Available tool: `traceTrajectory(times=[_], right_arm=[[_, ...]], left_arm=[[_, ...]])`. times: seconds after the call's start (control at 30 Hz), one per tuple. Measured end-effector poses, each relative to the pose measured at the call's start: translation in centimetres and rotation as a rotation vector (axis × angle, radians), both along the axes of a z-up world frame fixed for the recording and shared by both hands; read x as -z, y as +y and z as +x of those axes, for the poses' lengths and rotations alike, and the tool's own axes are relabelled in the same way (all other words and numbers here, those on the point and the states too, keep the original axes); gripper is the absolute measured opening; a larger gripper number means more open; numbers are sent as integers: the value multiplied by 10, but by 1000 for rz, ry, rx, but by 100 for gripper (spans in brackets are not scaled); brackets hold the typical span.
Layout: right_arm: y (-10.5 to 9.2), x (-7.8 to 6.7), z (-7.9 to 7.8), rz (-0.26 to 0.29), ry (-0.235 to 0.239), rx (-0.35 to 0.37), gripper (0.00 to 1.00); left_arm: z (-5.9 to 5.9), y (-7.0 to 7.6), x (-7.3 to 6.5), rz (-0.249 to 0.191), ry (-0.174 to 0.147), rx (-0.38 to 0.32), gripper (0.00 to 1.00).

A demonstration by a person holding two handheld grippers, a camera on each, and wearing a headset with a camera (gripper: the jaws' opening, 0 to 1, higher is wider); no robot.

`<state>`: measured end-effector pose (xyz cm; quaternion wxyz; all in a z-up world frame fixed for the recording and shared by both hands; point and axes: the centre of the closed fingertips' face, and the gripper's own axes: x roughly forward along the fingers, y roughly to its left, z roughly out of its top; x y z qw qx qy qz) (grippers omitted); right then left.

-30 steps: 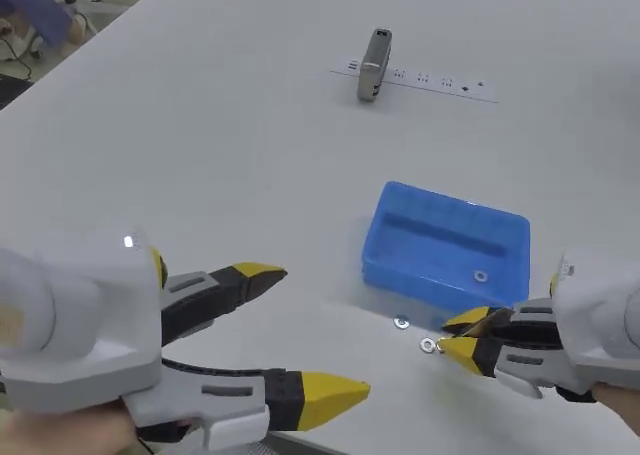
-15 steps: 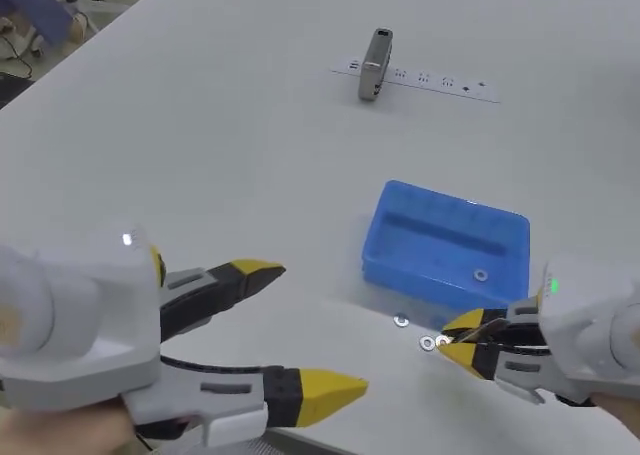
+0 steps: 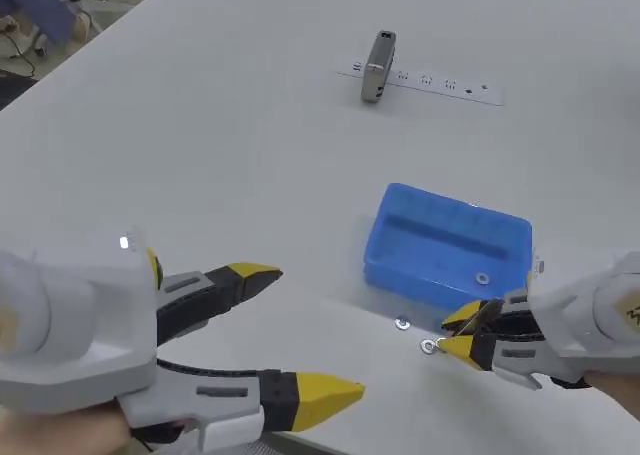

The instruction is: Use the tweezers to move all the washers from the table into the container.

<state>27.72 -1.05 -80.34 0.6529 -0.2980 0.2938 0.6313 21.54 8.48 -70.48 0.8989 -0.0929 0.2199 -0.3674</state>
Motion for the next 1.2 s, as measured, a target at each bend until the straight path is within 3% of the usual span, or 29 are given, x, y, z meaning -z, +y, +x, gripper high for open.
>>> traceTrajectory(times=[0.37,0.63,1.0,1.2], right_arm=[[-3,3,1,22,71,19,3],[-5,-10,-6,40,57,-23,5],[2,-18,-10,48,55,-120,5],[6,-12,-14,22,72,-186,5]], left_arm=[[0,0,-2,-1,-5,1,80],[-2,5,-5,-12,-12,-24,80],[4,32,-22,-41,-54,-180,81],[6,42,-20,-35,-36,-247,82]])
